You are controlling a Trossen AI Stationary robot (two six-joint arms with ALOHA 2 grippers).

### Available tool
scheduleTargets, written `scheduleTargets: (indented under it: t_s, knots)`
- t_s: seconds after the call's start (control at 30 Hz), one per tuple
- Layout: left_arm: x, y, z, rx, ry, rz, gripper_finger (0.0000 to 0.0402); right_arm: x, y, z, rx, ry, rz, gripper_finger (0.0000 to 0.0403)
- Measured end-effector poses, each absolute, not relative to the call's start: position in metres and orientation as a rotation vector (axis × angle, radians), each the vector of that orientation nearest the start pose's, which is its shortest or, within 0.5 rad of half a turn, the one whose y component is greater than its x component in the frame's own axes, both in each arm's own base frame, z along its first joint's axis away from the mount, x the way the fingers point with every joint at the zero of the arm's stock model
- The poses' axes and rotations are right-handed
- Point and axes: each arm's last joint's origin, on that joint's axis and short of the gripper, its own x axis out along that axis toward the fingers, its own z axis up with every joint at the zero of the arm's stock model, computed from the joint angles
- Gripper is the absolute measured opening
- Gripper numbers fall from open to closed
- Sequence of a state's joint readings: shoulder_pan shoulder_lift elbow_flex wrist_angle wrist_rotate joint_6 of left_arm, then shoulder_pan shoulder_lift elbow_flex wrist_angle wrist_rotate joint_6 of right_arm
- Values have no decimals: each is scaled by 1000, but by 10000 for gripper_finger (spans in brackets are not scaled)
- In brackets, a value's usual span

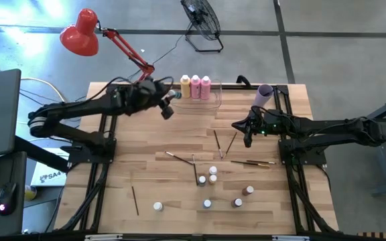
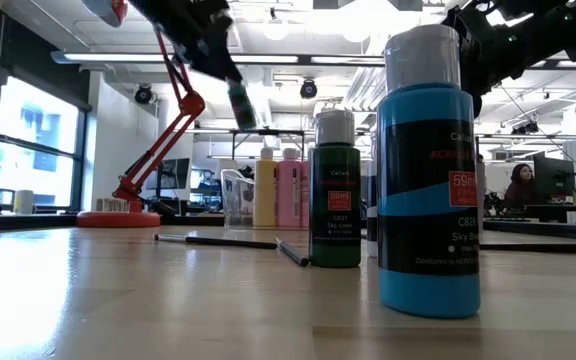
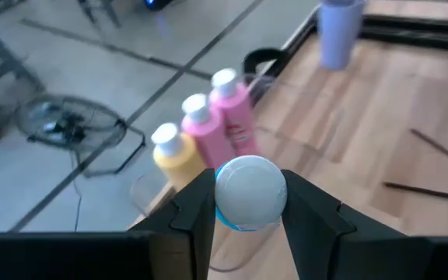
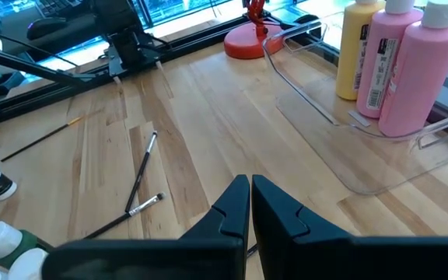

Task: Pick & Place Paint Supplies
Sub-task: Put the small light blue paint bottle into the transparent bin

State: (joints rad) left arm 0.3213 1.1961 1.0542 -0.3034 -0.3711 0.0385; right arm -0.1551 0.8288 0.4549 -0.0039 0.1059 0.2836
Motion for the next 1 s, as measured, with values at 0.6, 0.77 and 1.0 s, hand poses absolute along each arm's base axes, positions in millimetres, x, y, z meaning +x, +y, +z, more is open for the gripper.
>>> scheduleTargets:
  t_s: [0.6, 0.77, 1.0]
  knots:
    - [289, 168, 308, -112, 668, 683, 122, 179, -32, 230, 278, 324, -354, 8]
    - [295, 173, 291, -124, 747, 689, 122, 179, -32, 230, 278, 325, -357, 8]
    - [299, 186, 272, -173, 789, 701, 122, 179, -32, 230, 278, 325, -357, 8]
